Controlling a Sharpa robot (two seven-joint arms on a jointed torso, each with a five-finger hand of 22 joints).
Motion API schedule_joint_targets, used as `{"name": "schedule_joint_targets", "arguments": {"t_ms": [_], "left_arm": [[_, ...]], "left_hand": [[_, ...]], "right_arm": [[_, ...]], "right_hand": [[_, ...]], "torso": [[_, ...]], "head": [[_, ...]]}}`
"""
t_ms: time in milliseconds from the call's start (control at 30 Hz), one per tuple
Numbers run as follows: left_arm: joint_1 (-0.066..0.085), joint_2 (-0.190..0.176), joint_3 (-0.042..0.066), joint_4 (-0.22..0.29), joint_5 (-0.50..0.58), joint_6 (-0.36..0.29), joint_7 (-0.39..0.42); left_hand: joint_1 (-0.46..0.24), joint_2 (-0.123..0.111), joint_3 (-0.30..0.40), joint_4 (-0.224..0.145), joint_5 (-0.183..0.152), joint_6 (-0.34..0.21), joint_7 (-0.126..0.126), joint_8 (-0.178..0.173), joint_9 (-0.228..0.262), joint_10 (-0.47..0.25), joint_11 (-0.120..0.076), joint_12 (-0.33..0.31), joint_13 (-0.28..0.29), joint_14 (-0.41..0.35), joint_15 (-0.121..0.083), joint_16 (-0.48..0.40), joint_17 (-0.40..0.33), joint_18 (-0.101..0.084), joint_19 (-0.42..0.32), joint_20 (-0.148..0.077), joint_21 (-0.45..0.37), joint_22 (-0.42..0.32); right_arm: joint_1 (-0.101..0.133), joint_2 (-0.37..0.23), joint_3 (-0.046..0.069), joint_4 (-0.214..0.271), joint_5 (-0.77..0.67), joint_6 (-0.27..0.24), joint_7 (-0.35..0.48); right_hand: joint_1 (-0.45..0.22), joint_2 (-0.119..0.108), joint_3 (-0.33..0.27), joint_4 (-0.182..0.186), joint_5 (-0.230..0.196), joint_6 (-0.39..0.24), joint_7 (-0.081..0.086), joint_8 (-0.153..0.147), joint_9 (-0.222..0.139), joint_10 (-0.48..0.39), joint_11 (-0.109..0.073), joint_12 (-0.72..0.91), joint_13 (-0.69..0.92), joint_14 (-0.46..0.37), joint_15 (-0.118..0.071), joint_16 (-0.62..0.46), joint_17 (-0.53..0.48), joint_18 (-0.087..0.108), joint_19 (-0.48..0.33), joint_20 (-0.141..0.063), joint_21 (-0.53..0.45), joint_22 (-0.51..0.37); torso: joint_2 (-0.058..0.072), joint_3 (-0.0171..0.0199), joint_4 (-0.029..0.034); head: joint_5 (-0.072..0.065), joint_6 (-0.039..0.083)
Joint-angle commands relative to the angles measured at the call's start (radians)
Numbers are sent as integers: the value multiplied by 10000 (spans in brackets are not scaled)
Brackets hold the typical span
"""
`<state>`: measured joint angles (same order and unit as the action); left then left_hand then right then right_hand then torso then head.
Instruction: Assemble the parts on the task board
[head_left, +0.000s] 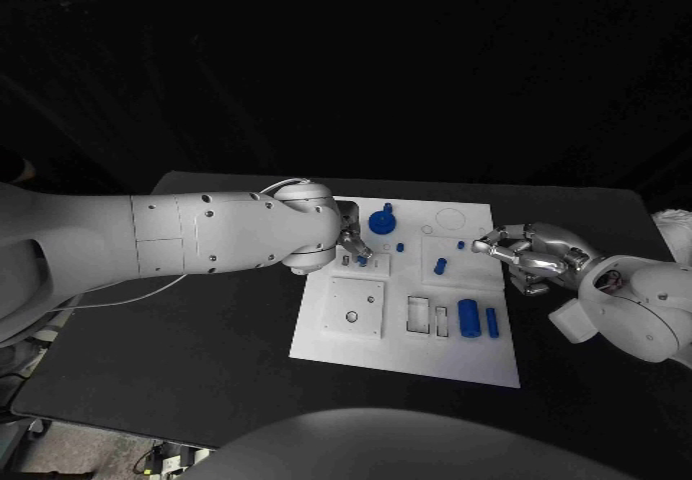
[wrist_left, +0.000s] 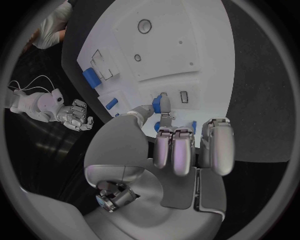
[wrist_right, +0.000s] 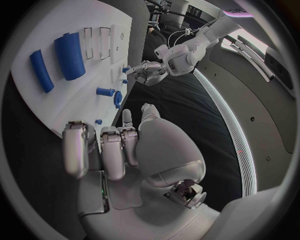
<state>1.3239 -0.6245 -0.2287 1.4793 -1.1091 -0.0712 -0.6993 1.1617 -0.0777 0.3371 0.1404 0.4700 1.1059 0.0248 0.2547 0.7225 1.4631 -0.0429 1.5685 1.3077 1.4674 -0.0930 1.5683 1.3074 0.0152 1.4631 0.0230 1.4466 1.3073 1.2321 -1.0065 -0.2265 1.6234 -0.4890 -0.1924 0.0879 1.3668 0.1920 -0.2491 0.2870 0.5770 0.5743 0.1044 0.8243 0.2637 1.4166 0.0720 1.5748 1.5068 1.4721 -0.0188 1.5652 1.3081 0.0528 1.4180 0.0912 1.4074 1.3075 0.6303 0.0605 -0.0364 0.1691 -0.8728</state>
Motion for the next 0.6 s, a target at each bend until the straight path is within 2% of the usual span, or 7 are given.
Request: {"name": "schedule_joint_targets", "arguments": {"t_ms": [33, 600], "left_arm": [[1, -4, 3, 28, -270, -243, -1323], [-89, 188, 2, -269, -423, -193, -1306]], "left_hand": [[66, -35, 68, -3, 51, 29, -50, 43, 17, 1077, -67, 23, 2631, 1034, -48, 25, 2634, 192, 280, -55, -14, 1840], [50, -35, 75, 16, 35, 31, -47, 44, 24, 1077, -68, 23, 2631, 1034, -52, 25, 2634, 193, 279, -59, -21, 1836]], "right_arm": [[-27, 11, -2, -10, -30, 189, 110], [-94, 29, -2, -49, -30, 163, 139]], "right_hand": [[129, 31, 59, 17, 44, 11, 42, 29, 11, 1542, -422, -41, 640, 877, -34, -9, 2443, -9, -65, -5, -38, 1944], [141, 34, 68, 15, 46, 6, 44, 27, 10, 1542, -420, -41, 640, 870, -32, -13, 2431, -2, -85, -4, -59, 1936]], "torso": [[1, 9, 3], [1, 7, -10]], "head": [[33, 2], [71, 2]]}}
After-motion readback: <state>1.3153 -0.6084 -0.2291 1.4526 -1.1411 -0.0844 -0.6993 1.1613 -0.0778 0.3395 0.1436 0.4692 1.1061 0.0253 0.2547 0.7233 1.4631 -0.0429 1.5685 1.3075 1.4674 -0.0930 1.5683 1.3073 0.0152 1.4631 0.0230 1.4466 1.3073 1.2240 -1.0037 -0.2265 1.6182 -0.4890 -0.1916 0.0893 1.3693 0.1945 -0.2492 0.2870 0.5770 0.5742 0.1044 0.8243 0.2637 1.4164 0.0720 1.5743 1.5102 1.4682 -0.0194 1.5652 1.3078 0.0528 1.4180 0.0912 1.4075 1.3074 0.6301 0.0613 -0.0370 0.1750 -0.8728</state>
